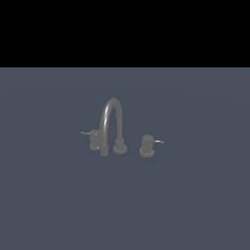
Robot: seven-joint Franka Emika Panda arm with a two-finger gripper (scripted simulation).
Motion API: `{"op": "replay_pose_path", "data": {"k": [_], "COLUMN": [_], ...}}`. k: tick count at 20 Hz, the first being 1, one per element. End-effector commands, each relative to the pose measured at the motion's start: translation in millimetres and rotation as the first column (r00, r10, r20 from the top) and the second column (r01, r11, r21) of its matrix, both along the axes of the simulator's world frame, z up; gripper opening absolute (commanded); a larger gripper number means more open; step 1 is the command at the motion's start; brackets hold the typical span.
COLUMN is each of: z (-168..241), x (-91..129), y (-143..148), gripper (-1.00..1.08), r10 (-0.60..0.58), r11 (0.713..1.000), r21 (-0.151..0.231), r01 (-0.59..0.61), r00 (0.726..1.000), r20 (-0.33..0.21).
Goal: Turn on the faucet by rotating a designated handle.
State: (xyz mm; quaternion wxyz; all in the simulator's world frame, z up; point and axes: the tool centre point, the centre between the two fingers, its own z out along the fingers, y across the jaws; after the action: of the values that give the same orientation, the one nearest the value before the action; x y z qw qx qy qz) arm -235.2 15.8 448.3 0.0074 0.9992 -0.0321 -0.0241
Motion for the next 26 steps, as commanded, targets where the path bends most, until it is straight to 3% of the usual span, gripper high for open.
{"op": "replay_pose_path", "data": {"k": [1, 7, 13, 19, 26], "z": [-8.0, -36.1, -73.1, -110.9, -154.9], "x": [5.0, 23.4, 49.0, 75.9, 107.2], "y": [1.9, 7.4, 11.0, 10.4, 3.8], "gripper": [-1.00, -1.00, -1.00, -1.00, -1.00], "r10": [-0.034, -0.155, -0.310, -0.461, -0.621], "r11": [0.999, 0.988, 0.951, 0.887, 0.783], "r21": [0.000, -0.002, -0.003, -0.003, -0.002], "r01": [0.034, 0.155, 0.310, 0.461, 0.622], "r00": [0.999, 0.988, 0.951, 0.887, 0.783], "r20": [0.000, 0.004, 0.008, 0.013, 0.018]}}
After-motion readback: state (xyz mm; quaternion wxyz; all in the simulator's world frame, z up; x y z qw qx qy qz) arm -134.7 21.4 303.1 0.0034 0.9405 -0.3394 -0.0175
